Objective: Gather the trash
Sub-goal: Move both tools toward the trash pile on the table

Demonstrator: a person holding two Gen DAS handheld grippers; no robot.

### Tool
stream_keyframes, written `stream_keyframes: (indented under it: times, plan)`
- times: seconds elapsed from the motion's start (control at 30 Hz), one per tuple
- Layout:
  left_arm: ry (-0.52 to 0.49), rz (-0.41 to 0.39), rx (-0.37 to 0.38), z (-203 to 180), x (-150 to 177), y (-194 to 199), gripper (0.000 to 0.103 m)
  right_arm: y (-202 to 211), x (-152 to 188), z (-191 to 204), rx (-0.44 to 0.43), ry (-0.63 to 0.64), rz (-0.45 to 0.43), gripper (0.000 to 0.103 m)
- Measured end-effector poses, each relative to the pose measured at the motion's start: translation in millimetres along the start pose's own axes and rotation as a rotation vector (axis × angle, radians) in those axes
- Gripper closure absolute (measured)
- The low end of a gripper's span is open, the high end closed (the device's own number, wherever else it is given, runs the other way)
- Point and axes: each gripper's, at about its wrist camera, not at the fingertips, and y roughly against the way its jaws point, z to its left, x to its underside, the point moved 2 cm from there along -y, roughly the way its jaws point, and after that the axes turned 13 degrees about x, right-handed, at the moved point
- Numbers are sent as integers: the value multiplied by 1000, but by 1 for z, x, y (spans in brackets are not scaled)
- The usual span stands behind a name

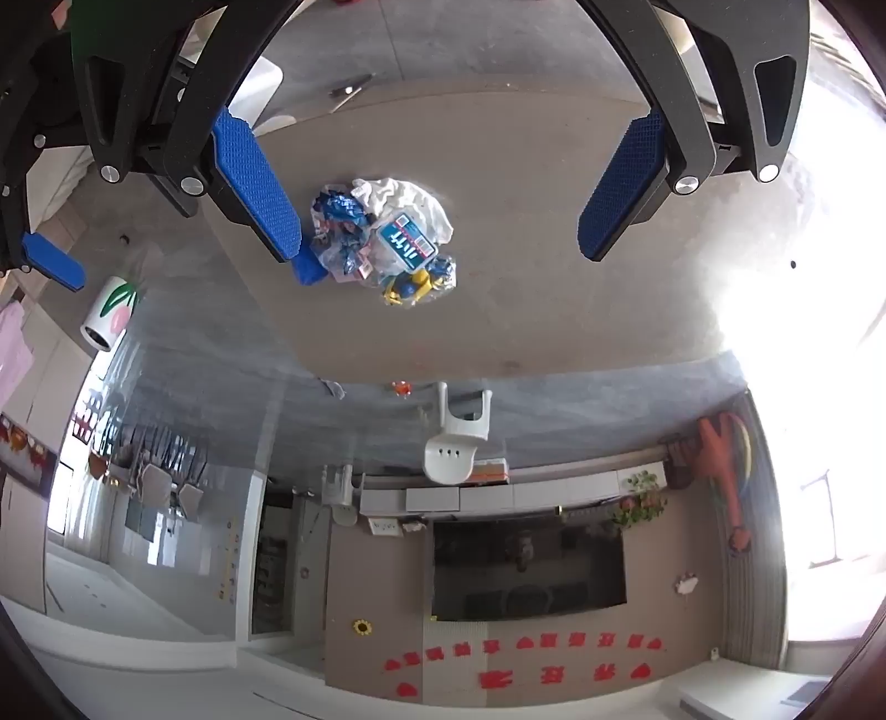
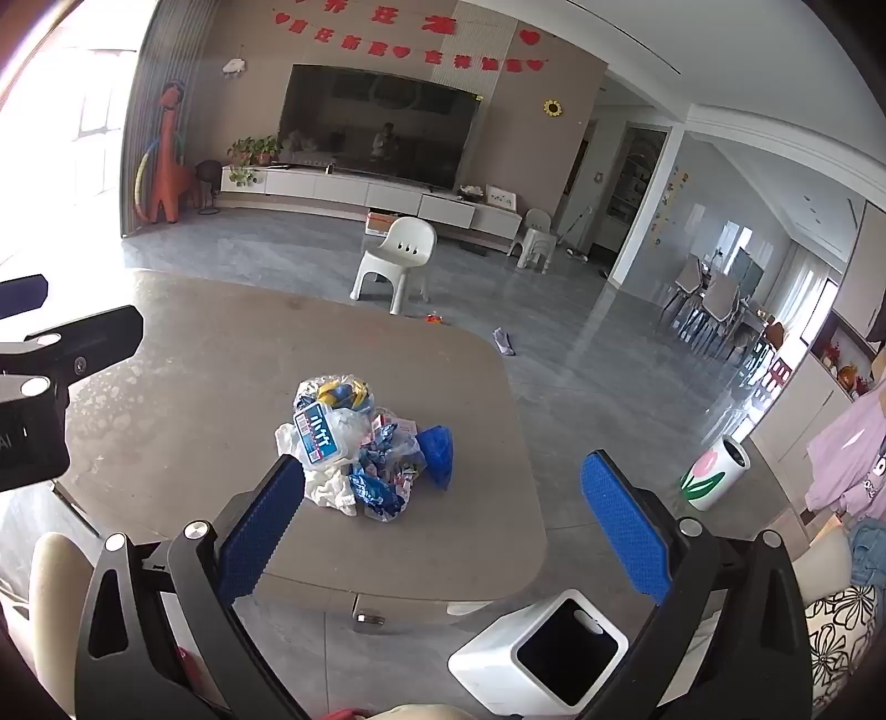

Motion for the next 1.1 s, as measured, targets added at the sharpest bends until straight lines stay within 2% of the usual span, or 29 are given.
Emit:
stream_keyframes:
  times: [0.6, 0.8, 1.0, 1.07, 1.1]
  plan:
    - [-10, -7, -14, -5, 0, 5, 5, 0, 0, -1, -6, -13, -2, 3]
    - [-2, -42, -6, 7, 3, 2, 5, 0, 3, 2, 2, -20, -8, 3]
    - [-4, -5, 15, 19, 10, -13, 5, -2, 4, 2, -26, -51, -23, 3]
    - [-19, -10, -19, 24, 15, -20, 5, -4, 3, 4, -33, -61, -33, 3]
    - [-21, -25, -14, 25, 17, -21, 5, -6, 3, 5, -25, -61, -39, 3]
